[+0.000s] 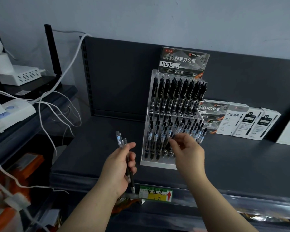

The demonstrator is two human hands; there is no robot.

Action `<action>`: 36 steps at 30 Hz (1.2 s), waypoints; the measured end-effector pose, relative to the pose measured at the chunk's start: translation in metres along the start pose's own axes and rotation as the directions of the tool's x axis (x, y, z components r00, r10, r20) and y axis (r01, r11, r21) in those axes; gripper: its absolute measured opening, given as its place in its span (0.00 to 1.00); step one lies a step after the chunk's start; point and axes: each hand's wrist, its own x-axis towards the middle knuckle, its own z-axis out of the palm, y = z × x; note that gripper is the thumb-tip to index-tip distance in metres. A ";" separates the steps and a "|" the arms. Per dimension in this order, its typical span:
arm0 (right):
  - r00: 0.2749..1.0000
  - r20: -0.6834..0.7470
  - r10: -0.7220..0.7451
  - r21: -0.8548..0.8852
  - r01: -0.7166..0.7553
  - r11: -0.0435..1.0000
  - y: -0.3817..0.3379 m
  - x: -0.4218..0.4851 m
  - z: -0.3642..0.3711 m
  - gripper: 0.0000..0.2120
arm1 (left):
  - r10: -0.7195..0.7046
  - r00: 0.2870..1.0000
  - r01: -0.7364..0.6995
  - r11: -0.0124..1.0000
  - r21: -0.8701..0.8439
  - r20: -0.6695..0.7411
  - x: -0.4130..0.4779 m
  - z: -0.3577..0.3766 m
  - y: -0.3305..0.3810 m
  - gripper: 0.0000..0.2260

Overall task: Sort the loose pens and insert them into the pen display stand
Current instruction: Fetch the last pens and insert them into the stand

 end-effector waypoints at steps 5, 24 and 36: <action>0.992 0.125 -0.004 -0.204 0.030 0.978 0.009 0.000 0.006 0.11 | 0.032 0.999 -0.032 0.999 -0.021 -0.010 0.000 0.006 0.002 0.07; 0.912 0.409 -0.021 0.032 0.008 0.999 -0.013 -0.039 -0.002 0.03 | 0.014 0.985 -0.011 1.000 -0.018 0.170 -0.015 0.017 -0.003 0.08; 0.865 0.500 -0.038 0.150 -0.044 0.988 -0.014 -0.048 -0.001 0.07 | -0.033 0.977 0.037 0.999 -0.018 0.209 -0.027 0.024 -0.012 0.09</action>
